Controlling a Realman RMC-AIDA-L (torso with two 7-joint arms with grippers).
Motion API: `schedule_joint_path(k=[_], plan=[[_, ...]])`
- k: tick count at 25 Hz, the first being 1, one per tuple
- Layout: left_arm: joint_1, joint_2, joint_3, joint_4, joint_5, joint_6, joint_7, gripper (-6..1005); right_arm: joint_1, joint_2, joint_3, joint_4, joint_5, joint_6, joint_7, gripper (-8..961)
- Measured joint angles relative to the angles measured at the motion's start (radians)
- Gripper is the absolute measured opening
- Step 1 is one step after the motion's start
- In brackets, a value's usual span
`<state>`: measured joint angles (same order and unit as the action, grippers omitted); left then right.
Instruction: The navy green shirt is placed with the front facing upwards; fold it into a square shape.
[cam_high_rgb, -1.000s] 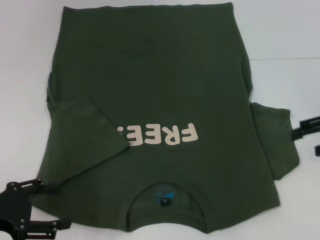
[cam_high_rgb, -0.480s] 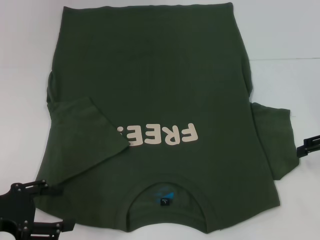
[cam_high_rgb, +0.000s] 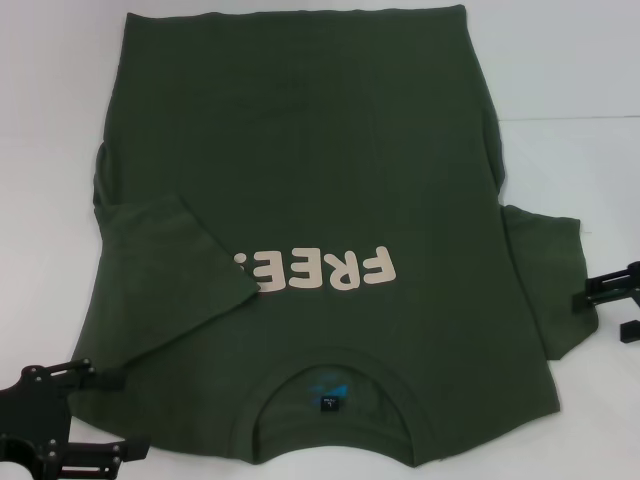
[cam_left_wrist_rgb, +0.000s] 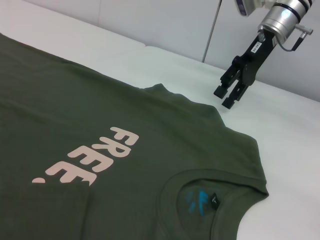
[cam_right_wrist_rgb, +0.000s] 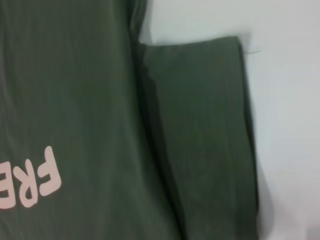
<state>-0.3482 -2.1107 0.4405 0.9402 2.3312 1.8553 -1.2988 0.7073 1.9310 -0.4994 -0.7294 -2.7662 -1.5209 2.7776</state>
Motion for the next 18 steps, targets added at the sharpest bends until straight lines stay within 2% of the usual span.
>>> schedule_joint_path(k=[18], plan=[[-0.004, -0.003, 0.001, 0.000, -0.007, -0.016, 0.003, 907, 0.012, 0.009, -0.004, 0.041, 0.019, 0.061, -0.012, 861]])
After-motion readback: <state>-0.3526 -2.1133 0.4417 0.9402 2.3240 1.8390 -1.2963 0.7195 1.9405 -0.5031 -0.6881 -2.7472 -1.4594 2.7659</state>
